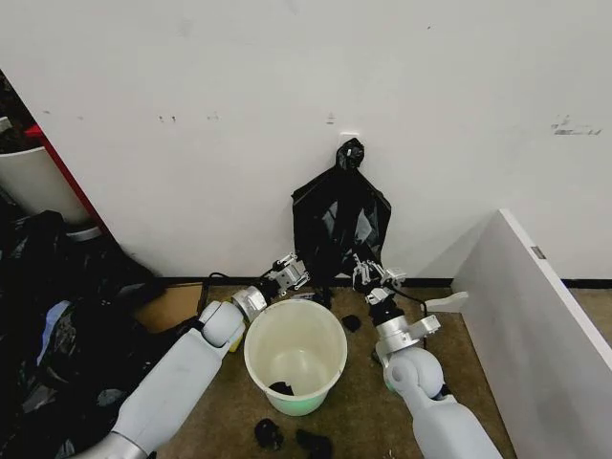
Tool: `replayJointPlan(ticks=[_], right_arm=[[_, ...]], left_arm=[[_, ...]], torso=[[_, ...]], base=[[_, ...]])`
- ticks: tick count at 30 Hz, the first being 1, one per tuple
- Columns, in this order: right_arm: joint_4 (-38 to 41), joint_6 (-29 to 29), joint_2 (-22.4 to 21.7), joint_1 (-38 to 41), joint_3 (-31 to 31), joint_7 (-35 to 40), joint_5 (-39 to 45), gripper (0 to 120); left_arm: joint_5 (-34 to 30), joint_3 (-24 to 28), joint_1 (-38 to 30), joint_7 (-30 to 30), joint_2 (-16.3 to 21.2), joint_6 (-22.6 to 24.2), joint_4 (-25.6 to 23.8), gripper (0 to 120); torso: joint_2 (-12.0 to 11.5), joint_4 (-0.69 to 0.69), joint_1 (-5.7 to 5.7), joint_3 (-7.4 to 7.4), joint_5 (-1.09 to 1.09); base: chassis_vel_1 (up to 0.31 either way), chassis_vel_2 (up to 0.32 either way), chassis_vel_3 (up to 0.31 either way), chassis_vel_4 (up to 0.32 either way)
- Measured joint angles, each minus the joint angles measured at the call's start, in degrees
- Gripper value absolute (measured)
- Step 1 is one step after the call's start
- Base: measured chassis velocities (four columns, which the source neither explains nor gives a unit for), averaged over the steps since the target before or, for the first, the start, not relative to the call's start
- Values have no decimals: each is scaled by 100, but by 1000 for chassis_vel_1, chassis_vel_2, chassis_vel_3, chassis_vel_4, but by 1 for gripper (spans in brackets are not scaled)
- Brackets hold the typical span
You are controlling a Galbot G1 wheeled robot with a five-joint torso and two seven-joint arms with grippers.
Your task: Place the garbage bag over the trash bin.
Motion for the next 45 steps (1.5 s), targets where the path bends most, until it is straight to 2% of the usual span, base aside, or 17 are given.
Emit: replayJointPlan(ticks=[1, 4, 7, 8, 9, 12, 15, 19, 23, 24, 26, 29, 33, 36, 38, 43, 45], right_arm=[[23, 1, -3, -33, 8, 53, 0, 0], [153, 2, -21, -202, -1, 203, 33, 0], [504, -57, -114, -509, -25, 527, -24, 0], [504, -57, -114, -509, -25, 527, -24, 0], [644, -122, -154, -620, -32, 702, -89, 0], [1285, -518, -298, -1088, -55, 1611, -562, 0], [1616, -660, -354, -1443, -5, 1966, -1055, 0], [1748, -511, -361, -1641, 90, 1819, -1209, 0], [1898, 79, -250, -2007, 394, 812, -1056, 0], [1898, 79, -250, -2007, 394, 812, -1056, 0], [2094, 314, -207, -2259, 494, 259, -831, 0], [2360, 607, -159, -2656, 617, -442, -625, 0], [2522, 838, -101, -2923, 653, -768, -606, 0], [2719, 942, -31, -3066, 590, -831, -516, 0], [2755, 948, -22, -3075, 586, -845, -484, 0], [3377, 890, 151, -3241, 548, -827, -9, 0], [3617, 818, 209, -3371, 534, -620, -179, 0]], left_arm=[[-258, -5, 45, -71, 20, 76, -68, 16], [-1622, -110, 297, -233, 86, 282, -409, 3], [-2790, -271, 468, -269, 107, 431, -702, 0], [-2790, -271, 468, -269, 107, 431, -702, 0], [-3054, -340, 517, -286, 108, 467, -792, 0], [-3689, -625, 729, -467, 116, 545, -1089, 0], [-3938, -789, 928, -676, 113, 549, -1371, 0], [-3996, -821, 1091, -805, 103, 549, -1650, 0], [-4314, -914, 1448, -1073, 431, 625, -2443, 0], [-4314, -914, 1448, -1073, 431, 625, -2443, 0], [-4415, -1000, 1560, -1149, 552, 640, -2724, 0], [-4612, -1055, 1813, -1223, 586, 659, -3233, 0], [-4652, -1072, 2212, -1227, 557, 651, -3592, 0], [-4653, -1114, 2671, -1226, 552, 596, -3950, 0], [-4656, -1122, 2724, -1226, 552, 588, -3995, 0], [-4885, -1270, 3024, -1295, 545, 595, -4530, 0], [-4995, -1363, 3128, -1339, 506, 644, -4722, 0]], torso=[[0, 0, 0, 0, 0], [0, 0, 0, 0, 0], [0, 1, 0, 0, 0], [0, 1, 0, 0, 0], [1, 0, 0, -1, 0], [1, 0, 0, -1, -1], [0, 0, -1, -1, 0], [0, 0, 0, -1, -1], [0, 1, -1, -1, 1], [0, 1, -1, -1, 1], [1, 2, 0, -1, 0], [1, -1, -1, -2, 0], [1, -1, -1, -1, -1], [1, 1, -1, -1, -1], [1, 2, -1, -1, -1], [1, 0, -1, -1, -1], [1, 0, -1, -1, 0]], base=[[0, 0, 0, 0], [0, 0, 0, 0], [0, 0, 0, 0], [0, 0, 0, 0], [0, 0, 0, 0], [0, 0, 0, 0], [0, 0, 0, 0], [0, 0, 0, 0], [0, 0, 0, 0], [0, 0, 0, 0], [0, 0, 0, 0], [0, 0, 0, 0], [0, 0, 0, 0], [0, 0, 0, 0], [0, 0, 0, 0], [0, 0, 0, 0], [0, 0, 0, 0]])
